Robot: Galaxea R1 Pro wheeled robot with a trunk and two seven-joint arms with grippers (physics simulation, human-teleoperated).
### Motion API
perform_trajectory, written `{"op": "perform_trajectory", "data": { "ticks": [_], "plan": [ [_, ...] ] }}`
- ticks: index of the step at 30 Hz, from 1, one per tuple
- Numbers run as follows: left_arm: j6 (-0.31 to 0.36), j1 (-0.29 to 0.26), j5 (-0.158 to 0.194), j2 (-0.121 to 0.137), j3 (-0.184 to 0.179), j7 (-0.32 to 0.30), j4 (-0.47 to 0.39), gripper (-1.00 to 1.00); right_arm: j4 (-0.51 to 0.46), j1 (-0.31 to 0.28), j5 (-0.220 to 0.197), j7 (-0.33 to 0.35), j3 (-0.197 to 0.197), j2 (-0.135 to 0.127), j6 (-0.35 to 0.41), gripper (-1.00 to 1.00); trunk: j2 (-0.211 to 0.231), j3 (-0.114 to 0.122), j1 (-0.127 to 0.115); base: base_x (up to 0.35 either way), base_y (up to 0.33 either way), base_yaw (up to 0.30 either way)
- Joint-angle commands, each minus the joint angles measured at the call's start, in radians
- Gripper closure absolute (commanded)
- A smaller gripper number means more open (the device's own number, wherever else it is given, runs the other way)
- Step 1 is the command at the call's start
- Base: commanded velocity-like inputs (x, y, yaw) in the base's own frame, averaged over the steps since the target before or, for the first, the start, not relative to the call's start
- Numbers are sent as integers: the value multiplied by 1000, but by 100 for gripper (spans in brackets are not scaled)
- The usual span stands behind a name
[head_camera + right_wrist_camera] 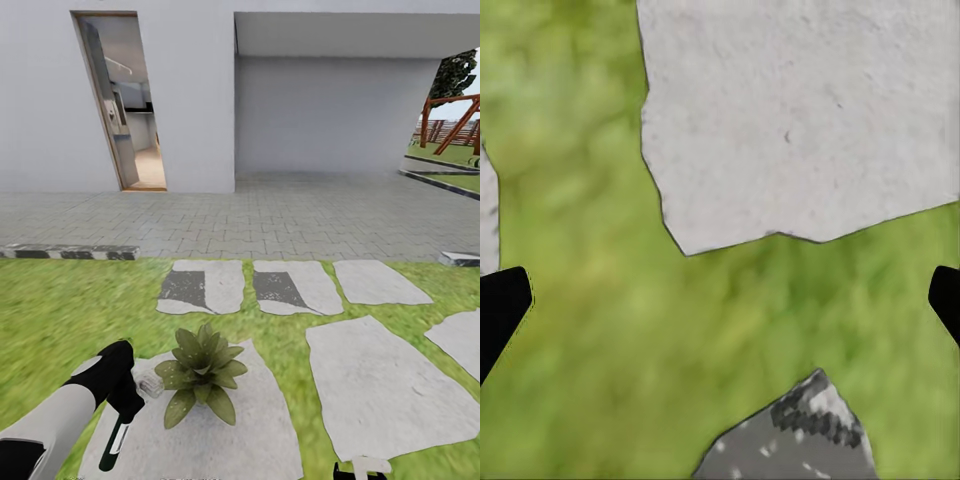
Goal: Pick up the pesticide atomizer in the garden and spray insectifuge to fully cover both potted plants in the garden.
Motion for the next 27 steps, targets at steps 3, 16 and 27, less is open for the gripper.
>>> {"op": "perform_trajectory", "data": {
  "ticks": [3,16,27],
  "plan": [
    [5,12,0,36,0,-4,-10,100,2,-1,11,-5,-7,0,-3,-100,0,-2,0,0,-1,255],
    [5,16,22,46,1,12,-13,100,2,-1,10,-4,-7,0,-3,-100,0,-5,0,0,-5,157],
    [0,31,63,44,1,45,-1,100,2,-1,10,-4,-7,0,-3,-100,0,-5,0,31,-234,1]
  ]
}}
